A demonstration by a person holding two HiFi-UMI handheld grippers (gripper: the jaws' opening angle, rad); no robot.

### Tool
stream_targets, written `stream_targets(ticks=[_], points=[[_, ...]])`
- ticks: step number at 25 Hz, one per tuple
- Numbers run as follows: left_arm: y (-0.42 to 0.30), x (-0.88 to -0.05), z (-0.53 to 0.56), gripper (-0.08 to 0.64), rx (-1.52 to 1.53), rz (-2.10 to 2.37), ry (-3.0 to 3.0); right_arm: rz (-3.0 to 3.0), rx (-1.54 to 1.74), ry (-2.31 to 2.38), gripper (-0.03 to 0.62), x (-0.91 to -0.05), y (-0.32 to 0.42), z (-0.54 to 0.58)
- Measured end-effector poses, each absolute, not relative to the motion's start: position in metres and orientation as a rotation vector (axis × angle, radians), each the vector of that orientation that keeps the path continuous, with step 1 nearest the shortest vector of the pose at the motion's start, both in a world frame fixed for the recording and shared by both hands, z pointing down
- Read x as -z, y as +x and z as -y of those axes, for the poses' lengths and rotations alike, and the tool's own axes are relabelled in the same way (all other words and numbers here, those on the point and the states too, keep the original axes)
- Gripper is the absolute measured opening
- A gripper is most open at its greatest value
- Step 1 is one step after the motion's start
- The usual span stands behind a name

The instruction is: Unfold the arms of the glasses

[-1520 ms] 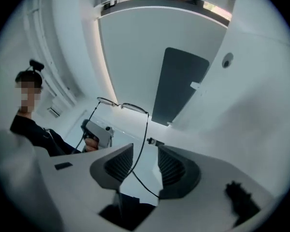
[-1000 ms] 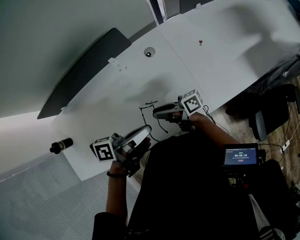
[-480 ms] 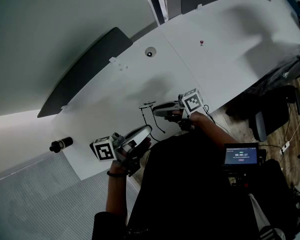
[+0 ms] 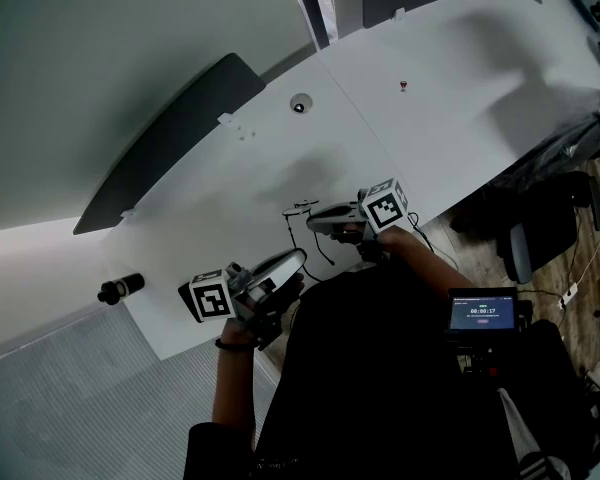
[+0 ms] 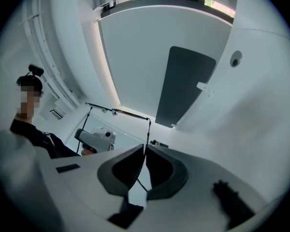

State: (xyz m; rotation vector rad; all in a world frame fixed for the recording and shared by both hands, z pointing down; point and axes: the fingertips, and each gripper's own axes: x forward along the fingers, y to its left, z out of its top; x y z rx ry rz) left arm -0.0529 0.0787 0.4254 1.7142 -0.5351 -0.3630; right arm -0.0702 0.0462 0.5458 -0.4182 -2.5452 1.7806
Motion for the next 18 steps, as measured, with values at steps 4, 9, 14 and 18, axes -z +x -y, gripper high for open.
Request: stream_targets(ticks=[4, 9, 14, 18], points=[[-0.054, -0.426, -0.088, 0.006, 0.389, 0.459, 1.772, 2.641, -1.663, -0.292, 0.014, -0.548, -0.062, -0.031], [-0.06, -0.417, -0.102, 0.006, 0.479, 0.351, 1.922, 2.806, -1.467, -0.224, 0.011, -0.523, -0.056, -0.019], [-0.074, -0.412, -0.115, 0.008, 0.636, 0.236, 2.033, 2.926, -1.358, -0.204, 0.011, -0.505, -0.049, -0.018], [-0.094, -0.421, -0.12, 0.008, 0.802, 0.236, 2.038, 3.058, -1.33, -0.262, 0.011, -0.48, -0.036, -0.015]])
